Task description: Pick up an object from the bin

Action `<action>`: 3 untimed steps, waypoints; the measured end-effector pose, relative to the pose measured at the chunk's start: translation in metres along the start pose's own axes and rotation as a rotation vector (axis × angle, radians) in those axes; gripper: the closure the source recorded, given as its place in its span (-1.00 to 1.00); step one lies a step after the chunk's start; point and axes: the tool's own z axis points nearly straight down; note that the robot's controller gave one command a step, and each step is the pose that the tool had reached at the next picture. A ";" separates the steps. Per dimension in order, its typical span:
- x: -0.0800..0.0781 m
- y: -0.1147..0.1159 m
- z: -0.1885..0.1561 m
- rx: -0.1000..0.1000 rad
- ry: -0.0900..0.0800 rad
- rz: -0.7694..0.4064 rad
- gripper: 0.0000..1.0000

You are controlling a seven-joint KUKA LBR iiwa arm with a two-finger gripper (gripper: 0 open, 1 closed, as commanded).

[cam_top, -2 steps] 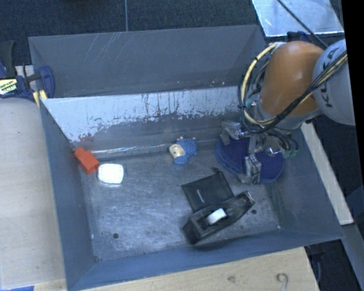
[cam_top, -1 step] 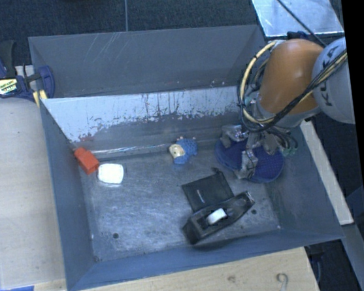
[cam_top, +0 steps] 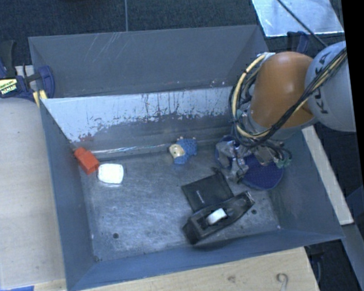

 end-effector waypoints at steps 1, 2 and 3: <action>0.007 -0.007 -0.125 -0.001 0.007 -0.066 1.00; 0.052 0.027 -0.074 -0.010 0.020 -0.326 1.00; 0.045 0.052 -0.263 -0.002 0.006 -0.349 1.00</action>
Offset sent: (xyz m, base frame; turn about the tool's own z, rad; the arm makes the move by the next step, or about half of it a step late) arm -0.0101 -0.0070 0.1194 -0.0682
